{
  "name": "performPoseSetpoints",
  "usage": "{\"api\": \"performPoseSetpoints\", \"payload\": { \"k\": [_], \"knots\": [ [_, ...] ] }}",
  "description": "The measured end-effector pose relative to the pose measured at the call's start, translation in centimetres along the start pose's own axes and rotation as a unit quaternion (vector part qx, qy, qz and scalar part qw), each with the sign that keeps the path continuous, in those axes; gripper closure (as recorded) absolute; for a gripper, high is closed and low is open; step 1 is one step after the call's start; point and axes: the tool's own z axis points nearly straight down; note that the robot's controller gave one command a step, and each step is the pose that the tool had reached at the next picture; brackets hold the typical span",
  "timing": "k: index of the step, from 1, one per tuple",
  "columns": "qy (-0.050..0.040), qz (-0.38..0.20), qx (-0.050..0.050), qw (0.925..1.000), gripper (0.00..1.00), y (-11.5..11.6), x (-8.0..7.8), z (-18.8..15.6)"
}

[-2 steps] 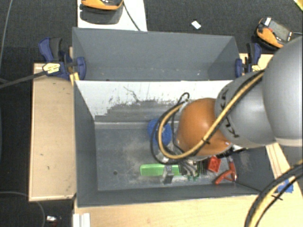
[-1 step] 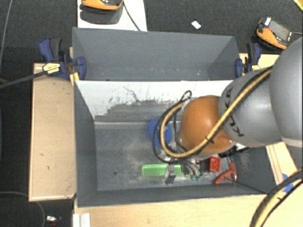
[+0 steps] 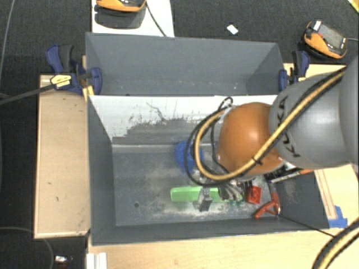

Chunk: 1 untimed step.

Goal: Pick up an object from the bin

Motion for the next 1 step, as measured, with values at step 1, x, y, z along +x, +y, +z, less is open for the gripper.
{"api": "performPoseSetpoints", "payload": {
  "k": [1],
  "knots": [
    [0.0065,0.001,0.001,1.0000,1.00,-0.01,0.27,-2.71]
  ]
}}
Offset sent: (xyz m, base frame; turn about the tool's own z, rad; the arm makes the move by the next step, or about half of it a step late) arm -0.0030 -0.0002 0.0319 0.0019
